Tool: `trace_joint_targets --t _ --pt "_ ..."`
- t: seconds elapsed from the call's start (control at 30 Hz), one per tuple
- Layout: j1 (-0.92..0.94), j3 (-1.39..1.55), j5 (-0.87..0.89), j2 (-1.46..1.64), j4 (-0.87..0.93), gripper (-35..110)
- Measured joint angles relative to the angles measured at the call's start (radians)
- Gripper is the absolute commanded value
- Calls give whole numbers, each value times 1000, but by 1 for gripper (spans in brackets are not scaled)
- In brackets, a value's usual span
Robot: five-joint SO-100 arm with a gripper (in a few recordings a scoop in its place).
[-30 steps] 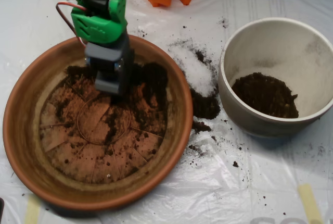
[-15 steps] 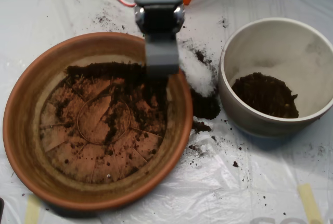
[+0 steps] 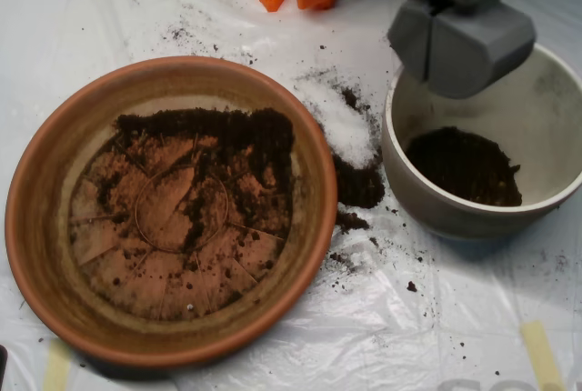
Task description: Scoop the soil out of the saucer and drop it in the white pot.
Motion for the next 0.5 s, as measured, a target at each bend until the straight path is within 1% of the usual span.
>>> trace_joint_targets --t 0.03,0.07,0.1,0.33,0.5 --pt "-17 0 -3 -6 2 27" --pt "-25 0 -8 -9 2 34" --pt "-26 0 -15 -9 2 36" --pt "-8 63 -34 3 -9 36" --pt "97 81 -18 55 -8 36"
